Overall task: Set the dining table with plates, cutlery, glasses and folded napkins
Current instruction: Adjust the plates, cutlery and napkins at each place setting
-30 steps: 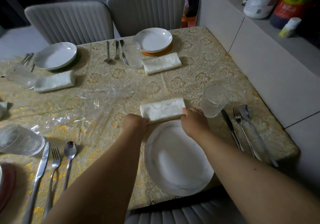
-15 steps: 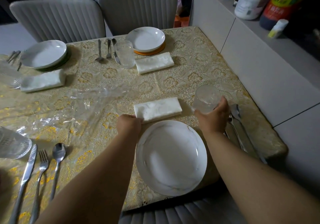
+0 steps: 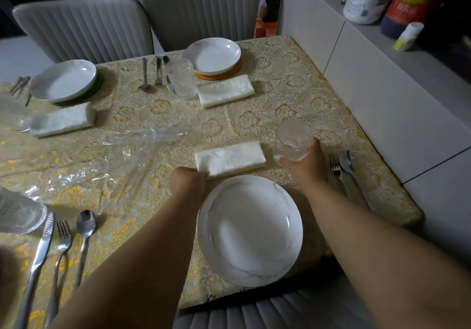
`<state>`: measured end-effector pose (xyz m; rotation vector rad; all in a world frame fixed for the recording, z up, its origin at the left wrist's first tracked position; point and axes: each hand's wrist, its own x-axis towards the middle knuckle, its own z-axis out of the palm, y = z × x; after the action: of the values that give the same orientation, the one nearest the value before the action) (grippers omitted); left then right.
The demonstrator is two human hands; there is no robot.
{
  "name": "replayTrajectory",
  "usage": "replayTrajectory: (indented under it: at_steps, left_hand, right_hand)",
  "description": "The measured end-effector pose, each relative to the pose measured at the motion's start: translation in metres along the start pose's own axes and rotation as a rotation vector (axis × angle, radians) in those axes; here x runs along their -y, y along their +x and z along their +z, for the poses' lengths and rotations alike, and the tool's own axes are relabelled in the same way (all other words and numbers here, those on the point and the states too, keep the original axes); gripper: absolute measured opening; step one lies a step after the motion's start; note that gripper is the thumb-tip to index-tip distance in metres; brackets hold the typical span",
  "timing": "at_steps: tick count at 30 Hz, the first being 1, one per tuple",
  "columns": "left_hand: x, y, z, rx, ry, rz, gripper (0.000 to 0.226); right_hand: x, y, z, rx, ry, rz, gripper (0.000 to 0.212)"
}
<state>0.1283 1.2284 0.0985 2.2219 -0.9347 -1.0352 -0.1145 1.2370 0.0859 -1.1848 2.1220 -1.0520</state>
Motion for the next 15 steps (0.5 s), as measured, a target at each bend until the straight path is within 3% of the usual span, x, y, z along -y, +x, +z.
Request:
replayTrajectory:
  at_steps: [11,15]
  left_hand:
    - [0.004,0.011,0.004,0.019,0.061,0.030,0.014]
    - [0.006,0.016,0.002,0.037,0.121,0.046,0.020]
  right_hand:
    - [-0.001,0.003,-0.001,0.074,-0.059,0.002,0.086]
    - [-0.004,0.000,-0.008,0.059,-0.202,-0.027,0.084]
